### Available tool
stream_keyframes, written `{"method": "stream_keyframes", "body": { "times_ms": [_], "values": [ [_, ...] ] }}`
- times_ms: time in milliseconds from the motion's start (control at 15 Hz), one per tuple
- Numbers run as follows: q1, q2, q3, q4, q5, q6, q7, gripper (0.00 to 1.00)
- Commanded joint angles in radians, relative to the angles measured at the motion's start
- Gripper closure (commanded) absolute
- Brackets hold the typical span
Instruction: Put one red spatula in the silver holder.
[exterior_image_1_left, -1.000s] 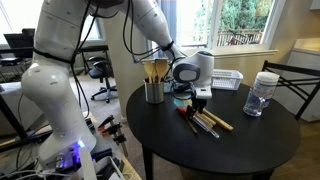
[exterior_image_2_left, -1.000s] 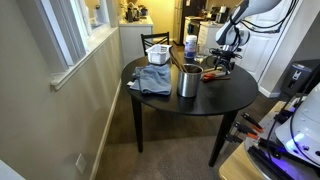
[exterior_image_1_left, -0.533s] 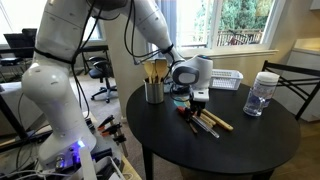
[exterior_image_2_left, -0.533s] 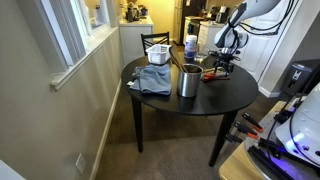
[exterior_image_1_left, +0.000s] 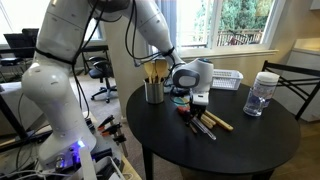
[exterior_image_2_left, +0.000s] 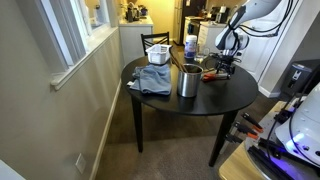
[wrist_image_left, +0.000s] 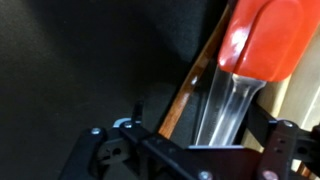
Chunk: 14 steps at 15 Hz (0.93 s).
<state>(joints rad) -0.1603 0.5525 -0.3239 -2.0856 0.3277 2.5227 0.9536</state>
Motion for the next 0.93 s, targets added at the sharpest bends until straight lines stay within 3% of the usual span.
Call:
{"method": "stream_keyframes", "body": {
  "times_ms": [0,133,200,267,733,800,867],
  "values": [
    [0.001,-0.019,-0.003,-0.019,-0.019,-0.002,0.041,0.0],
    [-0.002,-0.024,0.0,-0.02,-0.015,-0.001,0.038,0.0],
    [-0.007,-0.027,0.005,-0.02,-0.011,-0.001,0.028,0.25],
    [-0.007,-0.028,0.006,-0.02,-0.011,-0.001,0.024,0.26],
    [-0.042,-0.054,0.04,-0.02,0.041,-0.02,-0.005,0.72],
    [-0.045,-0.059,0.043,-0.019,0.049,-0.024,-0.003,0.3],
    [-0.051,-0.063,0.049,-0.018,0.058,-0.026,-0.005,0.33]
  ]
}}
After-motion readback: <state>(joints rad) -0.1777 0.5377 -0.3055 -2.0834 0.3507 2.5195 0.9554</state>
